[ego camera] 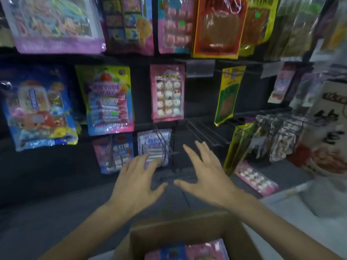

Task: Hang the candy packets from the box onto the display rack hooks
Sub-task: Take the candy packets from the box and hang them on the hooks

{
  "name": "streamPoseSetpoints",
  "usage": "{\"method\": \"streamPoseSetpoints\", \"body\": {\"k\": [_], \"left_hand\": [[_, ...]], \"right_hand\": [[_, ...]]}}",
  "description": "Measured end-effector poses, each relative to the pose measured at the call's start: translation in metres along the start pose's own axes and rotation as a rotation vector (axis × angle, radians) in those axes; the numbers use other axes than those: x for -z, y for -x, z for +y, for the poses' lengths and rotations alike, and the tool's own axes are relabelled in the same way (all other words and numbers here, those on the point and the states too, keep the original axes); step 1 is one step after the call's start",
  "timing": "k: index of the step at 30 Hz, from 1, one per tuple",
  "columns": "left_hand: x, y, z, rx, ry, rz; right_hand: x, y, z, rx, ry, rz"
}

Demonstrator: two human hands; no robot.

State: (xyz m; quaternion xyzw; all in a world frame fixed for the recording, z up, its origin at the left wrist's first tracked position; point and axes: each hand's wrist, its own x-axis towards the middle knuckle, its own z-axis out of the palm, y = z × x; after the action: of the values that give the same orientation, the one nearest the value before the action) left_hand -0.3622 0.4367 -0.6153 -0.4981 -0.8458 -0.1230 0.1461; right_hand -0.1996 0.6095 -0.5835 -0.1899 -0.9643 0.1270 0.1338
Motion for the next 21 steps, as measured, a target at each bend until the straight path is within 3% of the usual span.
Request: {"method": "streamPoseSetpoints", "body": {"k": [5, 10, 13, 16, 21], "left_hand": [[-0.029, 0.084, 0.015, -0.052, 0.002, -0.07], [-0.085, 0.165, 0.008, -0.019, 0.01, -0.318], [-0.118, 0.202, 0.004, 0.006, -0.016, -0.454], [-0.138, 0.227, 0.0, 0.002, -0.001, -0.467], [-0.162, 0.243, 0.0, 0.054, 0.066, -0.49]], "right_hand": [[-0.036, 0.086, 0.013, 0.02, 0.002, -0.159], [-0.101, 0.146, 0.045, -0.095, -0.021, -0.407], [-0.15, 0.165, 0.074, -0.264, -0.043, -0.61], [-0.194, 0.168, 0.098, -0.479, -0.098, -0.784], [-0.266, 0.166, 0.139, -0.76, -0.167, -0.798]]}}
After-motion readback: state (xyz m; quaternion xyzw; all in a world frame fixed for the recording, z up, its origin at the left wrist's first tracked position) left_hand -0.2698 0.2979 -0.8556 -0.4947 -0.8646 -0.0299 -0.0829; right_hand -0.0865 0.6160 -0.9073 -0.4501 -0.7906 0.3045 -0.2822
